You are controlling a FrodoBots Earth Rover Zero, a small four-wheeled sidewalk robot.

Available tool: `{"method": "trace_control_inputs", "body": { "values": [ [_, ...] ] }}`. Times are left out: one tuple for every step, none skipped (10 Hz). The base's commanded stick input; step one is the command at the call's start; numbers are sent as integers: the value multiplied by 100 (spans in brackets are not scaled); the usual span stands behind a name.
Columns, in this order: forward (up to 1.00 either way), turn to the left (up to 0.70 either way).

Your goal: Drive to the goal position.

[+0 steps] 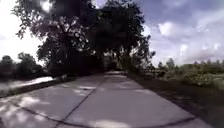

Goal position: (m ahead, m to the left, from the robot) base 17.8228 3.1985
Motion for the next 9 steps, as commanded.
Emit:
{"method": "trace_control_inputs", "body": {
  "values": [
    [100, 0],
    [100, 0],
    [100, 0],
    [100, 0],
    [100, 0],
    [100, 0],
    [100, 0],
    [100, 0],
    [100, 0]
  ]
}}
